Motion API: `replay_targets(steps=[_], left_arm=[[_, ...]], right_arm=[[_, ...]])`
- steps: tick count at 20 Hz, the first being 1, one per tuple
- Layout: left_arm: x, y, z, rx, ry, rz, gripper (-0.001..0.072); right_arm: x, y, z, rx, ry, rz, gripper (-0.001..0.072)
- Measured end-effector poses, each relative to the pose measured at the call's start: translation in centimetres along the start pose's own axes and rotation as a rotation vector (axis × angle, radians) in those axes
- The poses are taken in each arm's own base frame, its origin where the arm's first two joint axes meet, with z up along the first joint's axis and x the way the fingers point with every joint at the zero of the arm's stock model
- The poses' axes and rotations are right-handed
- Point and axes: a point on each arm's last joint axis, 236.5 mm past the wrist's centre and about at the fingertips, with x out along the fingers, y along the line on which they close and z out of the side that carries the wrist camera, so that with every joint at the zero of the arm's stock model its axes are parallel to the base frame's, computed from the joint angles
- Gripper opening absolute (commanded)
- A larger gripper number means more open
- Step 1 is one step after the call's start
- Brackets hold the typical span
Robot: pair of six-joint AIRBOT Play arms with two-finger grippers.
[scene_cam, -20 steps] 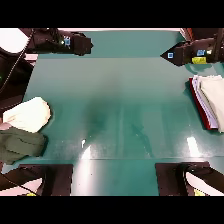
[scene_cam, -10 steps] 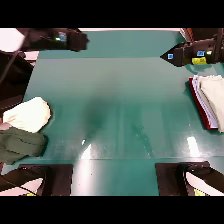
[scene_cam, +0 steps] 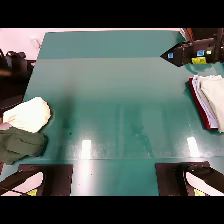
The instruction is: Fold the shirts.
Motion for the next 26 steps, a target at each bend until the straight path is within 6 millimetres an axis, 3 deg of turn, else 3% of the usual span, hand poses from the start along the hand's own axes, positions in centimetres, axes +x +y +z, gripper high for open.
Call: replay_targets(steps=[4,6,7,9,10,13,15,16,18,20,23,24,26], left_arm=[[7.3,2.6,-9.2,-0.047,0.194,0.048,0.0645],[9.7,3.0,-12.7,-0.064,0.242,0.058,0.0643],[10.4,3.0,-13.8,-0.072,0.252,0.059,0.0509],[11.2,3.1,-15.2,-0.083,0.267,0.063,0.0089],[11.4,3.1,-15.5,-0.088,0.273,0.063,0.0025],[10.4,3.2,-14.6,-0.102,0.264,0.064,0.0023],[7.8,2.9,-10.6,-0.098,0.164,0.054,0.0023],[5.5,1.9,-7.6,-0.083,0.084,0.034,0.0022],[-0.6,-0.9,-1.7,-0.016,-0.094,-0.018,0.0021],[-7.9,-5.1,3.2,0.064,-0.276,-0.103,0.0021],[-17.5,-10.6,6.8,0.177,-0.484,-0.229,0.0020],[-19.7,-12.3,7.2,0.212,-0.528,-0.269,0.0020],[-22.1,-15.7,7.3,0.277,-0.565,-0.342,0.0020]], right_arm=[[0.0,0.0,0.0,0.000,0.000,0.000,0.0020],[0.0,0.0,0.0,0.000,-0.001,0.000,0.0020],[0.0,0.0,0.0,0.000,-0.001,0.000,0.0020],[0.0,0.0,0.0,0.000,-0.001,0.000,0.0020],[0.0,0.0,0.0,0.000,-0.002,0.000,0.0020],[-0.1,0.0,0.2,0.000,-0.008,-0.001,0.0019],[-0.7,0.3,0.9,-0.007,-0.045,-0.004,0.0019],[-1.1,0.5,1.4,-0.011,-0.068,-0.004,0.0019],[-2.3,1.0,2.5,-0.024,-0.126,-0.010,0.0019],[-3.7,1.6,3.5,-0.036,-0.184,-0.012,0.0018],[-5.5,2.4,4.7,-0.039,-0.253,-0.015,0.0018],[-6.1,2.7,5.2,-0.042,-0.270,-0.013,0.0018],[-7.0,3.4,6.3,-0.057,-0.289,-0.009,0.0018]])
